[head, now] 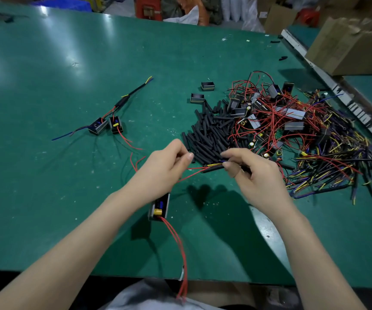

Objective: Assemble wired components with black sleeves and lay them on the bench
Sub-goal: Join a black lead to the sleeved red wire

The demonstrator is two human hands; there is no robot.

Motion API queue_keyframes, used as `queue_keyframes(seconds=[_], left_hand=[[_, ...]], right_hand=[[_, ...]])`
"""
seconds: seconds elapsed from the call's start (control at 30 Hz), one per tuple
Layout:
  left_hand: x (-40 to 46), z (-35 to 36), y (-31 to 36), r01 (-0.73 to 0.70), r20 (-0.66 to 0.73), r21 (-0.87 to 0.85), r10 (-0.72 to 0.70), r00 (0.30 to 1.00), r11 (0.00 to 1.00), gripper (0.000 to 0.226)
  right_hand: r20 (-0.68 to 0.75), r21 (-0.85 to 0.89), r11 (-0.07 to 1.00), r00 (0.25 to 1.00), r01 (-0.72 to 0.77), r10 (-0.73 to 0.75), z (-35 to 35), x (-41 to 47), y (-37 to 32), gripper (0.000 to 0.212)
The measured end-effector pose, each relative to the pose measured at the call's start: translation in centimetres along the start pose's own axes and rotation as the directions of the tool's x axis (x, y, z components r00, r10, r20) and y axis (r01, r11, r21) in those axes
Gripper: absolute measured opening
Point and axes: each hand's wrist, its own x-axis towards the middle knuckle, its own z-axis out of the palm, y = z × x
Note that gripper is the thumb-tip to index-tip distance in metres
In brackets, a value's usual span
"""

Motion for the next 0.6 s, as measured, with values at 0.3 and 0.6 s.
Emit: queue_keyframes(seconds=[0.3,0.6], left_hand=[[0.4,-0.2,0.6,0.059,0.215,-0.134,-0.029,0.976,0.989,0.029],[0.5,0.4,1.0,0.127,0.11,-0.254,-0.102,0.989,0.959,0.018]], right_hand=[[-0.042,-0.259,0.962,0.994,0.086,-0.101,0.1,-0.1,-1.2,0.017],[-0.047,-0.047,0.999,0.999,0.0,-0.002,0.8,0.4,-1.1,0.026]])
